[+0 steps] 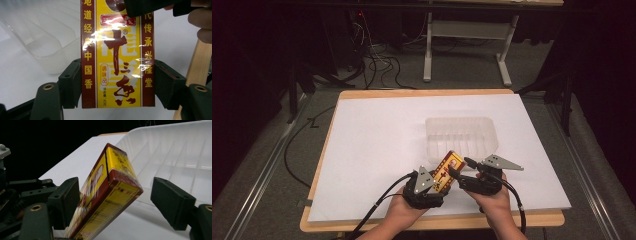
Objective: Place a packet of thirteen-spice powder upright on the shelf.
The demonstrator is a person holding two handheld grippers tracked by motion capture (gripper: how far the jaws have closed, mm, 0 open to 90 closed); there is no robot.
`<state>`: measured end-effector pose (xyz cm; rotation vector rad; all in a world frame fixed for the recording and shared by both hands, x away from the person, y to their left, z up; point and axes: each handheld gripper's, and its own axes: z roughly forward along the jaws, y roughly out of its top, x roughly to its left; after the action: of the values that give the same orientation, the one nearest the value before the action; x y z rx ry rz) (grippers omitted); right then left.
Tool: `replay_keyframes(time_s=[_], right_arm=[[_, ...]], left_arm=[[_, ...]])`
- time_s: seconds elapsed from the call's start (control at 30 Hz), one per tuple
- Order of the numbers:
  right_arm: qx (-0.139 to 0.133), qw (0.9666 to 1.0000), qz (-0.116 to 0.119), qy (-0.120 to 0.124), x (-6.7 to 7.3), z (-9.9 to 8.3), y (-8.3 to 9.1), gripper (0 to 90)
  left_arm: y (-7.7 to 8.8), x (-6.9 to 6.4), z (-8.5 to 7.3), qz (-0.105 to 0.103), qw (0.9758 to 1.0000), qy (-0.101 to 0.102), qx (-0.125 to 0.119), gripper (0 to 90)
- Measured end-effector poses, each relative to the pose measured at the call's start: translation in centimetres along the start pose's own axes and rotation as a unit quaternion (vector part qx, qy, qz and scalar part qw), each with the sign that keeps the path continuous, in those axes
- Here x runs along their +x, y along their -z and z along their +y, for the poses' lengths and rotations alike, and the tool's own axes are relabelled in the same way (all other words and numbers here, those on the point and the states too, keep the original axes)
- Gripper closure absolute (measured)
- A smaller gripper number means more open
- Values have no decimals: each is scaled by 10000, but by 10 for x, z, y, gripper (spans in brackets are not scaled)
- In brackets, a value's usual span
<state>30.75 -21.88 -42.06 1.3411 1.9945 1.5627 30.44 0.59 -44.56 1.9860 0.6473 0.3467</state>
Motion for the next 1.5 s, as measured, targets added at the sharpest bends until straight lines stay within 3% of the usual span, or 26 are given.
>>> replay_keyframes(time_s=[0.37,0.7,1.1,1.27,1.37,1.5], right_arm=[[-17,9998,201,-94,1,-2,-2,473],[-56,9994,340,-101,1,-2,1,586],[-161,9990,407,2,9,1,4,645],[-156,9991,379,74,13,0,5,657],[-193,9992,300,167,15,1,7,675],[-240,9993,228,174,13,2,10,678]], left_arm=[[-1,-1,-1,-9,10000,-32,16,327],[-5,1,-5,-61,9999,-14,96,326],[-5,2,-7,-78,9999,-24,60,325],[-6,1,-7,-86,9999,-64,81,322],[-6,3,-8,-213,9997,19,140,296],[-5,5,-8,-211,9997,65,118,263]])
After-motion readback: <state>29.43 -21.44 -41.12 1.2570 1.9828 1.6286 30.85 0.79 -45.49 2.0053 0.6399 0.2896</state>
